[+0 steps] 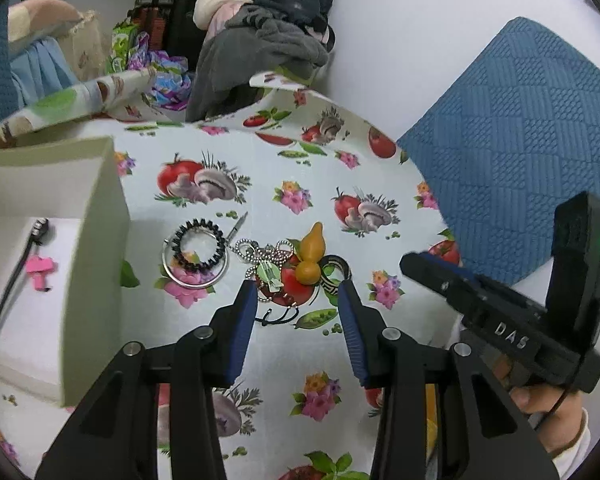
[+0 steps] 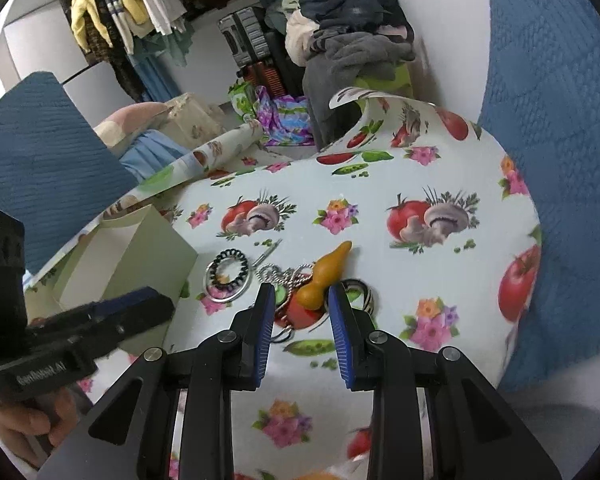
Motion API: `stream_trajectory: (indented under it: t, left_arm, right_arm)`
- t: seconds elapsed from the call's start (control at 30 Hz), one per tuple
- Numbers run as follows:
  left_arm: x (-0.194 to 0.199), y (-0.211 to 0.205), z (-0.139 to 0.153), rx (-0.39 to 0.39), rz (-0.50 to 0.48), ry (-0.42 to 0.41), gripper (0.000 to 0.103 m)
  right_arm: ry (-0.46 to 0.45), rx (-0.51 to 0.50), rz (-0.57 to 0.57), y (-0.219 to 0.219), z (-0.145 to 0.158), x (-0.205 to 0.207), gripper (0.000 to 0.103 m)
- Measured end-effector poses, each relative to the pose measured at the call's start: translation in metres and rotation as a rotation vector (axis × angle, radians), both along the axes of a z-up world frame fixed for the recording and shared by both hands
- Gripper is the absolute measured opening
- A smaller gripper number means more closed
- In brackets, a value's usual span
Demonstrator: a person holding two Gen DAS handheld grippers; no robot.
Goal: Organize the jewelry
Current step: 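Move both open tools back to the jewelry pile, then grasp the yellow gourd pendant with the right tool while the left tool grasps the green keychain charm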
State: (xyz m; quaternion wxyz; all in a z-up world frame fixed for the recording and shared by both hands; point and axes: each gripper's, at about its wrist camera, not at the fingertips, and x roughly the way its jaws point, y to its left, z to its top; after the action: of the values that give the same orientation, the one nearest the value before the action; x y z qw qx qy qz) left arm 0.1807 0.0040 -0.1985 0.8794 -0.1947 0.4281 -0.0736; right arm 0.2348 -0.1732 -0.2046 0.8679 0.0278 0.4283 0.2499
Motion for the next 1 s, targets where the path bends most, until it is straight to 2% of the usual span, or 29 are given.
stream_trajectory:
  t: [0.17,0.27,0.6,1.0]
  left_arm:
    - [0.018,-0.005,-0.027,0.01,0.003,0.035,0.042]
    - [0.026,-0.009,-0.04,0.02,-0.002,0.053,0.042]
    - [0.047,-0.027,-0.073,0.095,-0.023,0.104,0.033]
    - [0.058,-0.036,-0.083,0.152,0.005,0.112,0.022]
  right_arm:
    - [0.036,-0.021,0.036,0.007,-0.019,0.023,0.026]
    - [0.077,0.0,0.064,0.012,-0.029,0.04,0.026]
    - [0.15,-0.046,0.093,0.026,-0.064,0.089,0.026]
    - [0.22,-0.083,0.074,0.036,-0.088,0.107,0.028]
